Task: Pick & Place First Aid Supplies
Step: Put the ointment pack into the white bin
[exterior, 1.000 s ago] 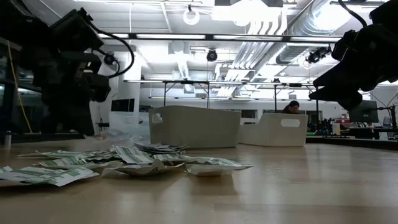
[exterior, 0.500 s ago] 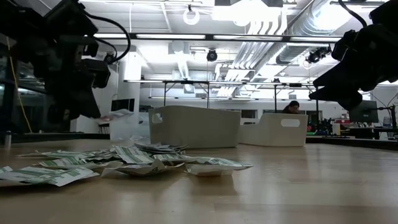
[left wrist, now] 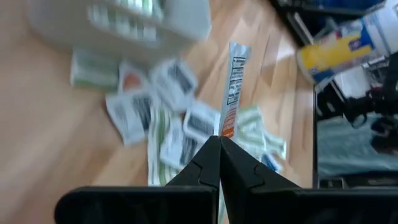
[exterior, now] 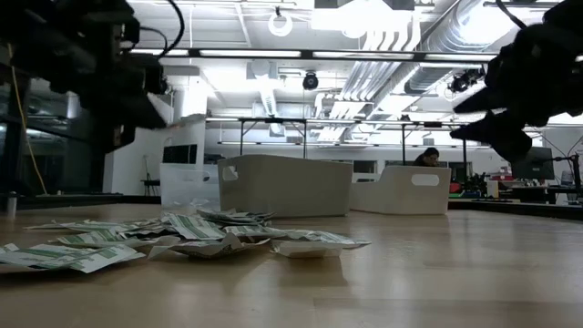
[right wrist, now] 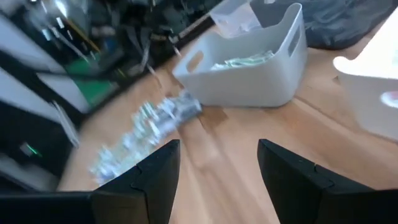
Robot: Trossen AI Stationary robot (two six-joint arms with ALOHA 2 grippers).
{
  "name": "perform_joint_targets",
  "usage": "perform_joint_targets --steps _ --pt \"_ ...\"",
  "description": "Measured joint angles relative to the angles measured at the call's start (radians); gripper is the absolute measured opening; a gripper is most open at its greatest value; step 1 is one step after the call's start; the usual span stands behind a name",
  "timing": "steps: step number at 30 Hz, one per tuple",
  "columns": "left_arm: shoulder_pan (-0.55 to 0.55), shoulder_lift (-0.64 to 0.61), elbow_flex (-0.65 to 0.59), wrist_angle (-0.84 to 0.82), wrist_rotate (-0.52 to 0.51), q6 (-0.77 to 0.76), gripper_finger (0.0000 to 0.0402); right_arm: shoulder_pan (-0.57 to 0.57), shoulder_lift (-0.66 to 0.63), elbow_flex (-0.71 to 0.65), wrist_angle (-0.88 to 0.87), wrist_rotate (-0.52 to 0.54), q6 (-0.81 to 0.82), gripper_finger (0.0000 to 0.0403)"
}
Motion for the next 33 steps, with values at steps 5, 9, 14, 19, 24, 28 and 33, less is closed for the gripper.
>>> perform_joint_targets --steps 5,9,14,19,24,28,33 --pt "0.000 -0.006 0.062 0.000 -0.101 0.097 0.0000 0.000 0.002 0.000 0.113 0.071 0.180 0.0208" --pt "0.000 0.011 0.116 -0.003 -0.193 0.166 0.0000 0.000 0.007 0.000 0.136 0.202 0.195 0.0208" --pt "0.000 0.067 0.203 0.000 -0.281 0.291 0.0000 0.000 0.008 -0.001 0.192 0.168 0.160 0.0208" --pt "0.000 0.158 0.306 0.003 -0.322 0.429 0.0000 0.000 0.033 -0.001 0.341 0.168 0.019 0.0208" --pt "0.000 0.275 0.419 0.004 -0.352 0.524 0.0000 0.000 0.106 0.000 0.466 0.188 -0.049 0.0208" --pt "0.000 0.371 0.512 0.001 -0.354 0.598 0.0000 0.000 0.190 0.033 0.495 0.165 -0.091 0.0208" --pt "0.000 0.462 0.608 0.004 -0.354 0.658 0.0000 0.000 0.328 0.169 0.472 0.146 -0.267 0.0208"
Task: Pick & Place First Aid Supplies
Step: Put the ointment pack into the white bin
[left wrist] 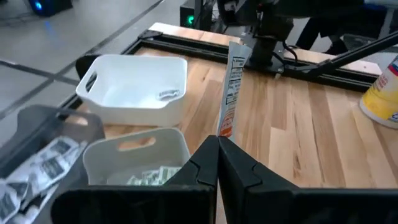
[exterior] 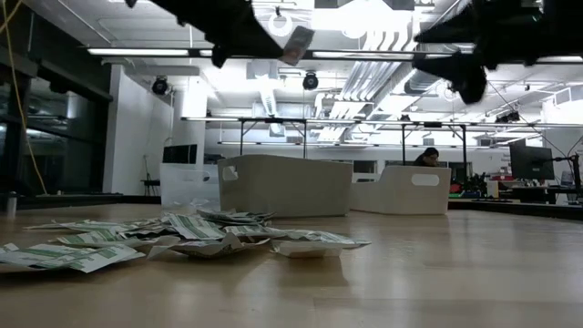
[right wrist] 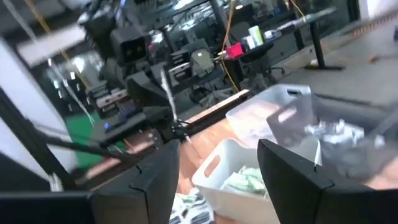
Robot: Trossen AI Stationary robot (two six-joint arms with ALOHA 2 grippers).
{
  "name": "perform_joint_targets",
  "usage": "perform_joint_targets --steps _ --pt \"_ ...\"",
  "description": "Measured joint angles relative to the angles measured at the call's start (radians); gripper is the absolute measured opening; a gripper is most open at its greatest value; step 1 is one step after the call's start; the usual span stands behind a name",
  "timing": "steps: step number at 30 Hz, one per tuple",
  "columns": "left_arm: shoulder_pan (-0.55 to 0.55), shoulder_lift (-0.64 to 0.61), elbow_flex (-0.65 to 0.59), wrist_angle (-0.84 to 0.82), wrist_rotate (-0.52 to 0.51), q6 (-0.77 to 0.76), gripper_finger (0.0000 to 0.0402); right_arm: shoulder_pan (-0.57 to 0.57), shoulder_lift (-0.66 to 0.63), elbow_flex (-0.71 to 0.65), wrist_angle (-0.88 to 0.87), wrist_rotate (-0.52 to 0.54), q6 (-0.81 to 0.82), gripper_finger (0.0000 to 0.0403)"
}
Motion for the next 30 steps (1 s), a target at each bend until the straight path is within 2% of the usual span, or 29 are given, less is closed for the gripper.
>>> perform_joint_targets --steps 3,11,23,30 --pt "0.001 0.029 0.036 -0.007 -0.004 0.014 0.0000 0.000 0.079 0.106 -0.079 -0.036 -0.094 0.0208" --pt "0.000 0.048 0.080 -0.009 -0.029 0.068 0.0000 -0.052 0.280 0.439 -0.414 -0.085 -0.213 0.0208" --pt "0.000 0.047 0.079 -0.027 -0.031 0.101 0.0000 -0.190 0.553 0.847 -0.701 -0.396 -0.290 0.0208" --pt "0.000 0.047 0.079 -0.028 -0.034 0.117 0.0000 -0.220 0.703 1.017 -0.843 -0.461 -0.321 0.0208"
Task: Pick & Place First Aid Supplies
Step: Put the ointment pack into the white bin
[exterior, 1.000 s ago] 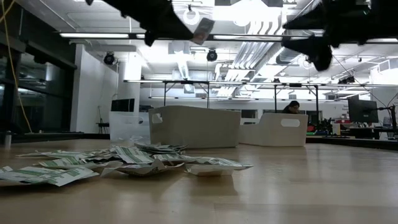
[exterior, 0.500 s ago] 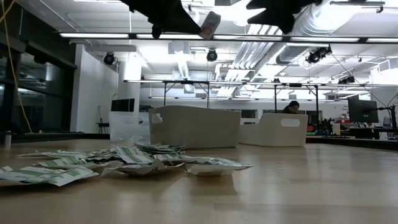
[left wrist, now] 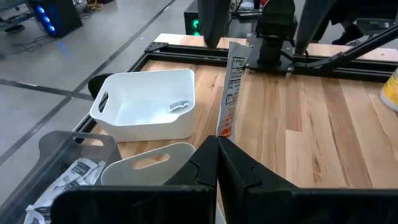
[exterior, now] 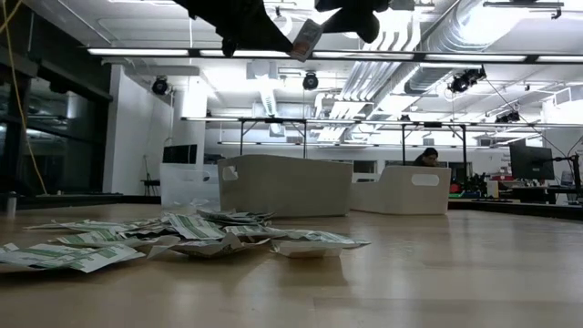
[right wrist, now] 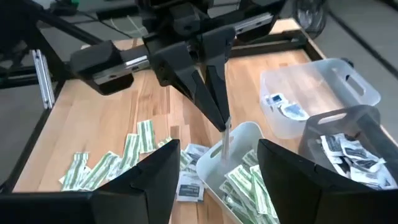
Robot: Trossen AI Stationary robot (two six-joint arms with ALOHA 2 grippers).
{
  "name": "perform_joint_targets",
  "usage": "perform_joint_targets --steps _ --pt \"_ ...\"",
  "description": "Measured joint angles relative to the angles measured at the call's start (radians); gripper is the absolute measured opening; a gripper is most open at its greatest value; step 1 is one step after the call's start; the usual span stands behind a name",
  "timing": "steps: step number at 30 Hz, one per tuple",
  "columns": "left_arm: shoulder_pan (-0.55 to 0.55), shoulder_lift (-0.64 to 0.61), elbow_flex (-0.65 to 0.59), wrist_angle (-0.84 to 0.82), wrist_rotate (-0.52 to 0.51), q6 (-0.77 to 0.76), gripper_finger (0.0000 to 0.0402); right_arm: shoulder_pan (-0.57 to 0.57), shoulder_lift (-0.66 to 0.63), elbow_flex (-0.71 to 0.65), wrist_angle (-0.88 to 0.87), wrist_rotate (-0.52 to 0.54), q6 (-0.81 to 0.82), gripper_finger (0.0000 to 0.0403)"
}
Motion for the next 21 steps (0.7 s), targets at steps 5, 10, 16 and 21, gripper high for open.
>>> perform_joint_targets --steps 5,10,16,21 --pt "0.000 0.000 0.000 0.000 0.000 0.003 0.0000 -0.003 0.066 0.060 -0.034 -0.002 0.000 0.0208" --pt "0.000 0.000 -0.001 -0.003 0.000 0.003 0.0000 -0.002 0.074 0.061 -0.059 0.044 0.011 0.0205" --pt "0.000 0.000 -0.001 -0.006 0.000 0.003 0.0000 -0.003 0.068 0.059 -0.076 0.068 0.019 0.0160" --pt "0.000 0.000 -0.001 -0.006 0.000 0.003 0.0000 -0.002 0.068 0.059 -0.078 0.059 0.018 0.0101"
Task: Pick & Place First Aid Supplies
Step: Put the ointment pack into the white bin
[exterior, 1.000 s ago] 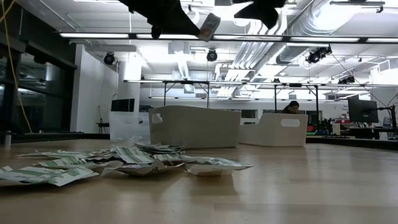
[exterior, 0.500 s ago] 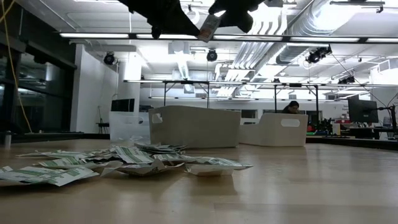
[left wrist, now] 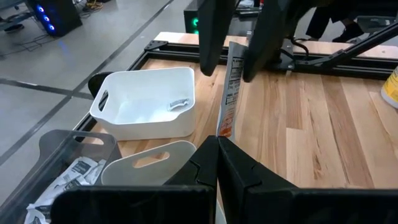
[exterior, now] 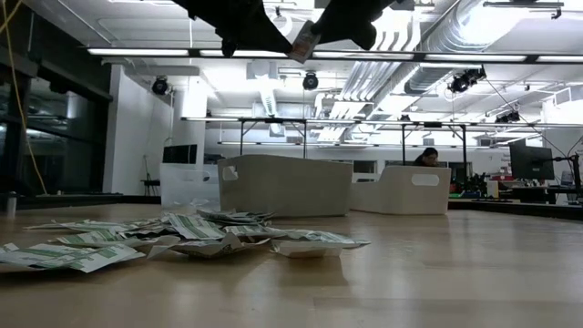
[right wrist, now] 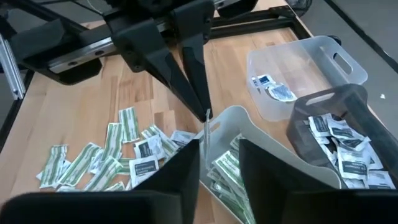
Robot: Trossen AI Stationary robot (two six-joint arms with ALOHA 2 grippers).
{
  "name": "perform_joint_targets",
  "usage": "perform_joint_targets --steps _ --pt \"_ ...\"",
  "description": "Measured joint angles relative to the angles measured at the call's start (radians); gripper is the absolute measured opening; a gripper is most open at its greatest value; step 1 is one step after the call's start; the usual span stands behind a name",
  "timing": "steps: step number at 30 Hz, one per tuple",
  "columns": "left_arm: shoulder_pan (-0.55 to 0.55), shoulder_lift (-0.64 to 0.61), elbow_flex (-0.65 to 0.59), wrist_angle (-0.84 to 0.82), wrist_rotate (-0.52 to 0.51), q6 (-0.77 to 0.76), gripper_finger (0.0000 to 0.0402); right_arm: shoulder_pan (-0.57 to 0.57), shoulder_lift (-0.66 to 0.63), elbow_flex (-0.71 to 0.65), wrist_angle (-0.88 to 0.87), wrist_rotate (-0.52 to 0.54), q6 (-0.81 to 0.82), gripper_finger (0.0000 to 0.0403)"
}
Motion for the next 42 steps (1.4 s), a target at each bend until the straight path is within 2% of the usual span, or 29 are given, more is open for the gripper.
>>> perform_joint_targets --steps 7,12,16,18,21,26,30,37,42 --pt "0.000 0.000 0.000 0.000 0.003 0.000 0.0000 0.000 0.000 0.000 0.000 0.001 0.000 0.0013" --pt "0.000 0.000 0.000 0.000 0.003 0.004 0.0000 -0.005 0.000 0.000 -0.001 -0.001 0.002 0.0005" --pt "0.000 0.000 0.000 0.001 0.010 0.107 0.0004 -0.016 0.000 0.000 -0.003 -0.002 0.005 0.0002" --pt "0.000 0.000 0.000 0.000 0.015 0.138 0.0018 -0.025 -0.001 0.000 -0.008 -0.002 0.008 0.0001" --pt "0.000 0.000 0.000 0.000 0.010 0.155 0.0061 -0.048 -0.008 0.000 -0.021 0.002 0.008 0.0001" --pt "0.000 -0.018 -0.002 -0.010 -0.060 0.173 0.0155 -0.106 -0.051 0.000 -0.082 0.004 0.006 0.0001" --pt "0.001 -0.072 -0.002 -0.060 -0.147 0.176 0.0203 -0.175 -0.098 0.000 -0.192 0.023 -0.002 0.0000" --pt "0.001 -0.234 -0.002 -0.200 -0.273 0.253 0.0215 -0.335 -0.122 0.000 -0.429 0.021 -0.063 0.0000" --pt "0.001 -0.344 -0.002 -0.345 -0.305 0.261 0.0215 -0.455 -0.119 0.000 -0.479 0.017 -0.132 0.0000"
